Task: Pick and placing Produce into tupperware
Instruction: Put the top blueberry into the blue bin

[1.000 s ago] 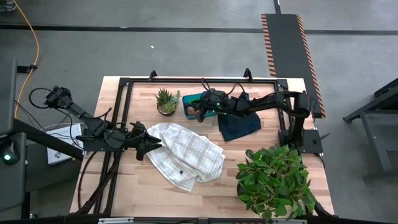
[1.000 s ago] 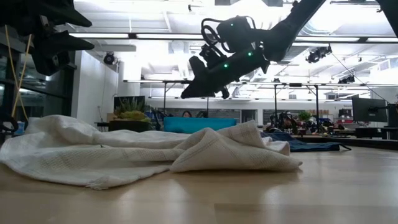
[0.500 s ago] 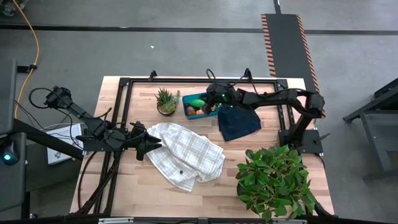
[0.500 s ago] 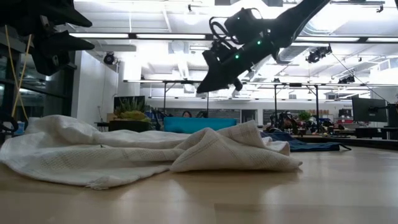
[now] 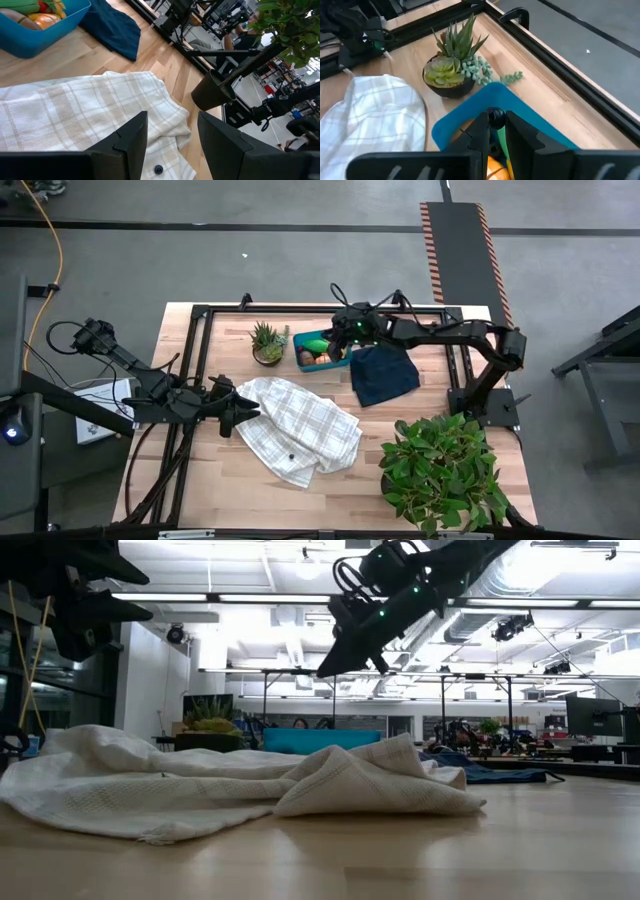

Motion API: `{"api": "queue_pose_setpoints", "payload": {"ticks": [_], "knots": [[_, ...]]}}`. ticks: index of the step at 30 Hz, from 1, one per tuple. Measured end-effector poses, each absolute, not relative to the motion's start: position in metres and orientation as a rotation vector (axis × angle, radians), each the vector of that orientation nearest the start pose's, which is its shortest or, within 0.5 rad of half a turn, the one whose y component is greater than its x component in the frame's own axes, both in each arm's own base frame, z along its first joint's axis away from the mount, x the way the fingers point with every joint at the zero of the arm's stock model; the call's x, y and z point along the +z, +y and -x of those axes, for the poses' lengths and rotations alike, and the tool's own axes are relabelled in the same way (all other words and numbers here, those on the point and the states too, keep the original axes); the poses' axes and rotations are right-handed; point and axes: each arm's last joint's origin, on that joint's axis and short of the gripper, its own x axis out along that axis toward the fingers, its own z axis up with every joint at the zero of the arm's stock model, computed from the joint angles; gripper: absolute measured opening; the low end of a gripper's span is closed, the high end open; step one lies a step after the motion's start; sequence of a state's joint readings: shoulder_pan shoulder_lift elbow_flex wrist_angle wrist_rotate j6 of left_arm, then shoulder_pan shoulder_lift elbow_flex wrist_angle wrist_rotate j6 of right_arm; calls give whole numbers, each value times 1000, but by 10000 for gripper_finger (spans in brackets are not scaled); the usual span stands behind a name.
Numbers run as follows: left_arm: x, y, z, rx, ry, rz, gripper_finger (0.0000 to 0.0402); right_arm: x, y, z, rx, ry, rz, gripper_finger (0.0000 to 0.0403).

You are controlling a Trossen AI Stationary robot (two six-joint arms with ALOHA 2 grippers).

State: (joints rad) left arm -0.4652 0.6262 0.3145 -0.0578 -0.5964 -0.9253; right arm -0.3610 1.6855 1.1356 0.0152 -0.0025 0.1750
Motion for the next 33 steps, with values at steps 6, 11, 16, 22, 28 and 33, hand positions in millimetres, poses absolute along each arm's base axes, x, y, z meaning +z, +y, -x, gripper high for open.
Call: {"api": "queue_pose_setpoints", "payload": {"ticks": [6,11,16,22,28,33], "knots": [[207,-50,-135,269,229,728,163,256,-142,-349,-418,538,-278,39],[207,-50,-135,269,229,728,163,266,-150,-346,-409,576,-317,39],[207,-50,-135,269,229,728,163,272,-153,-344,-378,616,-347,39],[207,-50,-135,269,229,727,163,272,-151,-342,-348,652,-382,39],[207,-50,-135,269,229,727,163,270,-149,-341,-322,680,-418,39],[207,-50,-135,269,229,727,163,269,-150,-341,-321,684,-439,39]]}}
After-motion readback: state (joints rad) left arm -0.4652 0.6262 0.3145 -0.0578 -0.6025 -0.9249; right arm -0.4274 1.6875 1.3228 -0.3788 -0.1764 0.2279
